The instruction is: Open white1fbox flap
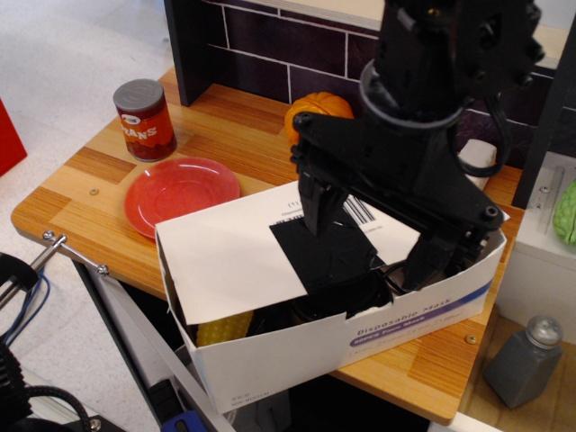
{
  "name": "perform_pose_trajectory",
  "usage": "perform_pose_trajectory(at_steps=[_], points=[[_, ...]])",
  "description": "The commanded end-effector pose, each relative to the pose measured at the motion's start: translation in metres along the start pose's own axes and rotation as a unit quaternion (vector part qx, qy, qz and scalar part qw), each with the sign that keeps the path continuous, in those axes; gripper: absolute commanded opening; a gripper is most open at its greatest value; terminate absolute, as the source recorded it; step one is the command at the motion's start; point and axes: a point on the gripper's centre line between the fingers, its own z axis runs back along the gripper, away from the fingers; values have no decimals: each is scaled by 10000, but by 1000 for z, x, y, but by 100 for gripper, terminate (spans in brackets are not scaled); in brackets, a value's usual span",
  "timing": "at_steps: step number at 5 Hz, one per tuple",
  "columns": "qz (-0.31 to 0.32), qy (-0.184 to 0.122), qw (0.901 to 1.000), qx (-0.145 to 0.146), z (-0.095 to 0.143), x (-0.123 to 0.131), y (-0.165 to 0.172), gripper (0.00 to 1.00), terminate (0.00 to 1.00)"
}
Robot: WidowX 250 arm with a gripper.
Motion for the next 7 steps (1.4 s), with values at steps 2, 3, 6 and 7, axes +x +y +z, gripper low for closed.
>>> perform_pose_trajectory(at_steps=[2, 3, 6, 7], points=[[-821, 20, 9960, 343, -4, -4, 2, 100, 0], [-1412, 121, 9872, 729, -7, -5, 1, 100, 0], [-2061, -40, 9710, 1208, -29, -16, 7, 100, 0], [-2235, -49, 9652, 1357, -32, -14, 13, 100, 0]])
